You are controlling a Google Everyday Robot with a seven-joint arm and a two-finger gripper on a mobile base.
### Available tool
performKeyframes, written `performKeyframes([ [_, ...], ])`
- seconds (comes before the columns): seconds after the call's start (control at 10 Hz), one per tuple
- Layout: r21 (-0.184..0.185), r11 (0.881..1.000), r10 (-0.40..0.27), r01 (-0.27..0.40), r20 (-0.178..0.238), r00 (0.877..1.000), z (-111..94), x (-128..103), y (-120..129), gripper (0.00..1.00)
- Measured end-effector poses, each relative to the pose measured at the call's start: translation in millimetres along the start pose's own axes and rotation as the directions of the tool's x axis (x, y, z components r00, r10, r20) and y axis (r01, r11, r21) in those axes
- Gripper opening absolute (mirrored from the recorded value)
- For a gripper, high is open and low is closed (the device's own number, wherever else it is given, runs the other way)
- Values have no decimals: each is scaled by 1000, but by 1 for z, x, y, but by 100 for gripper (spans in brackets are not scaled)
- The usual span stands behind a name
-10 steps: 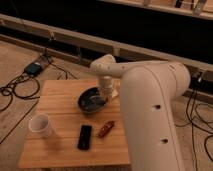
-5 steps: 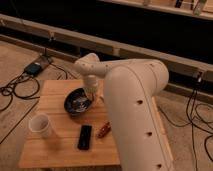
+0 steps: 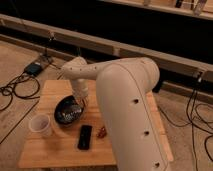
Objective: Drag the ceramic bowl in a circle
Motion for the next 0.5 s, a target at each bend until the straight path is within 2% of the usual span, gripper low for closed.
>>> performKeyframes([
  [0.2,14,999,33,-32,-38,999,4,18,-15,0],
  [0.5,57,991,129,-125,-87,988,17,35,-58,0],
])
